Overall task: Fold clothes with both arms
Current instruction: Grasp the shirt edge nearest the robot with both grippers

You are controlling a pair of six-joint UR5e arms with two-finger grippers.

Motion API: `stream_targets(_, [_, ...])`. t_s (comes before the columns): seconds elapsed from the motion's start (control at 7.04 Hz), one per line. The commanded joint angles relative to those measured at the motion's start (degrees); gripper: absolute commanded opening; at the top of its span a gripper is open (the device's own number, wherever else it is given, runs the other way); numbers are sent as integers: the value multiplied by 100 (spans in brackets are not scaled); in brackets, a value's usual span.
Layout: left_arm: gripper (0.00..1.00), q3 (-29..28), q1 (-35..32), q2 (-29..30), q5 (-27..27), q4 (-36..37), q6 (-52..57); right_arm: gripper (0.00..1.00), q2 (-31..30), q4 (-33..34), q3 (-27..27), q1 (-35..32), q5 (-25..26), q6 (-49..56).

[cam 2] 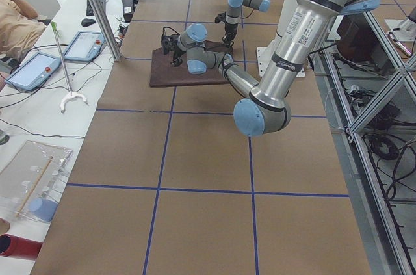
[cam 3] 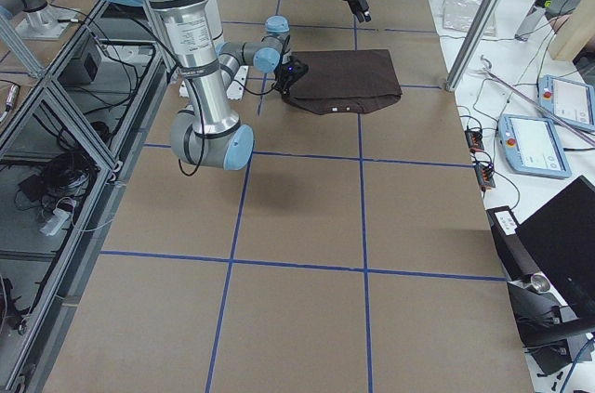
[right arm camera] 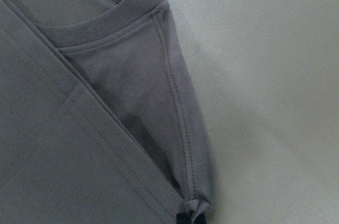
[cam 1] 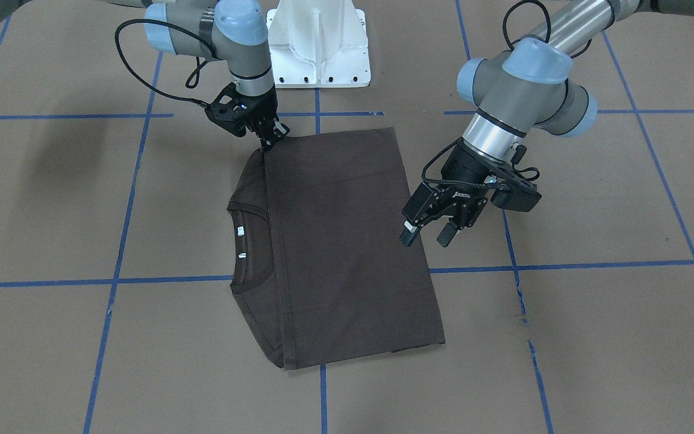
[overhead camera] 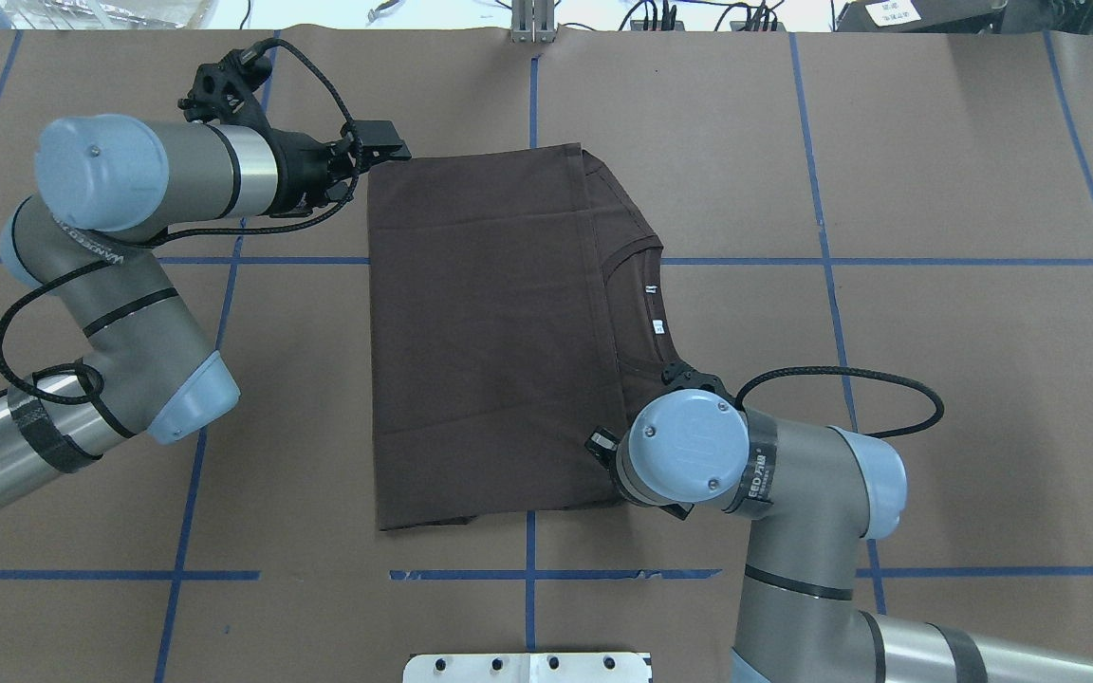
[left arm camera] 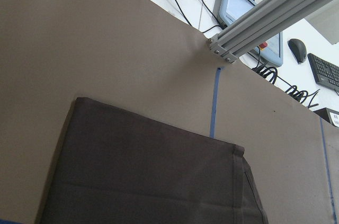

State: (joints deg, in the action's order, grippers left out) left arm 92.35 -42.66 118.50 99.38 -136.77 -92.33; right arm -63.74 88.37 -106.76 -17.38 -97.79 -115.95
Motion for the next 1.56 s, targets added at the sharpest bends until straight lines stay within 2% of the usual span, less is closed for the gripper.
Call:
stream_targets(0.0, [99,631,482,-185,91,411,-581,0,-383,30,-537,67,-56,-250])
stream_targets(0.14, [92,1305,974,-561,99,910,-967,0,-376,187,-661,268,-38,-514])
stream_targets(0.28, [87,1799,1431,-660,-22,1664,-1154,0,-367,328,-802,392,-12,-569])
stream_targets(0.43, [87,1995,1975,-809,-407,2097,-1373,0,-384,338,-803,532,14,-682])
stream_targets(0.57, [87,2284,2563,-1202,-950,2284,-1680,0,-393,338,-803,569,23,-736])
stream_targets(0.85, [85,2358,3183,-1679,-1297,2347,-2007,0,-384,338,-812,604,50,-736])
stream_targets(0.99, [85,2358,3272,-1698,-1298,2357,-2217,0,-384,338,-820,604,41,-736])
stream_targets(1.42, [75,2253,3588,-1724,-1298,2374,-2413,0,-384,338,-838,595,32,-736])
